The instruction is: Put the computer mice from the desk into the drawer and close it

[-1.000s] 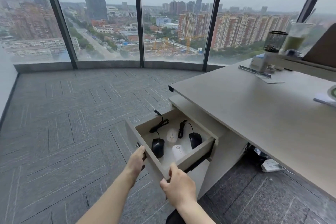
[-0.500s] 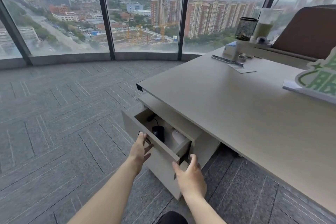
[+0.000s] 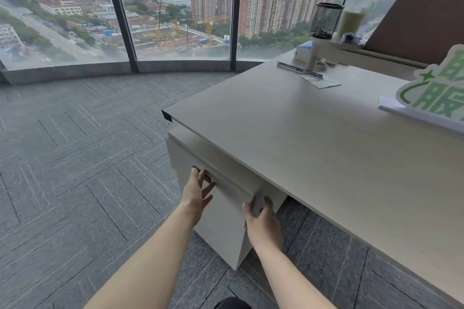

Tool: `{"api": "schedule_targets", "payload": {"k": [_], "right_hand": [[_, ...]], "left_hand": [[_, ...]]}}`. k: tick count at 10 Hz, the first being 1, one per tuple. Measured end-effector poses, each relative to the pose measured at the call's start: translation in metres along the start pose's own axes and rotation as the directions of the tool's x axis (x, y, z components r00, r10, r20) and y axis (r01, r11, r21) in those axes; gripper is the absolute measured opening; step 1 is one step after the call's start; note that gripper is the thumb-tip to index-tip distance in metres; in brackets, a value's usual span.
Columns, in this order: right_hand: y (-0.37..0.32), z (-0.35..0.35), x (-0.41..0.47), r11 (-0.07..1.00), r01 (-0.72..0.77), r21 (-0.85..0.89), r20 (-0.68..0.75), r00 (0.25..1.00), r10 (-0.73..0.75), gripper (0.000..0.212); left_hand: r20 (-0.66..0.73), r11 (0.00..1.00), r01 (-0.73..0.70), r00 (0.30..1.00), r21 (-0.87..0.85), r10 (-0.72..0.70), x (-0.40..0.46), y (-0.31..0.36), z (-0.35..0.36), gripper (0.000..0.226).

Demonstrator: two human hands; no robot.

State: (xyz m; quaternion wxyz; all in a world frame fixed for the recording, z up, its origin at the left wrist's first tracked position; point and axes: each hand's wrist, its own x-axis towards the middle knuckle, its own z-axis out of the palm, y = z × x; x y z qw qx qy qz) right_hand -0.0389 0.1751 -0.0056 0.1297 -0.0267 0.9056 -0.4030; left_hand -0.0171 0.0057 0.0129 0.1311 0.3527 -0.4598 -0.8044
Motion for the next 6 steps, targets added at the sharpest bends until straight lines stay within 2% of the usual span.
{"api": "schedule_targets", "payload": {"k": [2, 4, 6], "right_hand": [[0.001, 0.000, 0.015, 1.000, -0.001, 0.012, 0.003, 1.000, 0.001, 0.073], [0.002, 0.001, 0.019, 0.999, 0.029, 0.022, 0.009, 1.000, -0.029, 0.054], [0.002, -0.003, 0.016, 0.999, 0.032, 0.031, 0.027, 0.999, -0.033, 0.048]], "left_hand": [[-0.028, 0.999, -0.007, 1.000, -0.046, 0.005, 0.007, -0.004, 0.009, 0.049], [-0.026, 0.998, -0.018, 1.000, -0.055, 0.016, 0.012, -0.009, 0.009, 0.048], [-0.030, 0.999, -0.013, 0.999, -0.049, 0.011, 0.002, -0.007, 0.009, 0.045]]}}
